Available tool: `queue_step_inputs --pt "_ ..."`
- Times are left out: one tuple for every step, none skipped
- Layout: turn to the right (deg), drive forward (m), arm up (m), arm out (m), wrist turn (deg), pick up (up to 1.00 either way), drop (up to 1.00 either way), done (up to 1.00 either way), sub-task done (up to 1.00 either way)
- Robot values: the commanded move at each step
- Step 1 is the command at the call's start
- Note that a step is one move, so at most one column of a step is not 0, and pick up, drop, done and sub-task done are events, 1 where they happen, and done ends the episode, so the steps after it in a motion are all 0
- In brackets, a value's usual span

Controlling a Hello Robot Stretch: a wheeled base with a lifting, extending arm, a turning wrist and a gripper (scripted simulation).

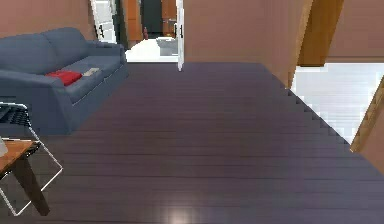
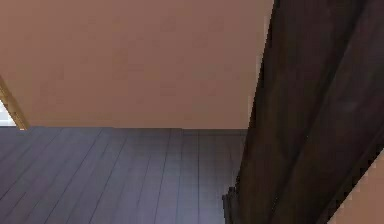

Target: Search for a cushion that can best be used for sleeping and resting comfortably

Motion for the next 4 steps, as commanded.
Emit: queue_step_inputs --pt "0.0 0.1 0.0 0.0 0.0 0.0 0.0 0.0 0.0" --pt "-21.0 0.0 0.0 0.0 0.0 0.0 0.0 0.0 0.0" --pt "0.0 1.0 0.0 0.0 0.0 0.0 0.0 0.0 0.0" --pt "0.0 0.9 0.0 0.0 0.0 0.0 0.0 0.0 0.0"
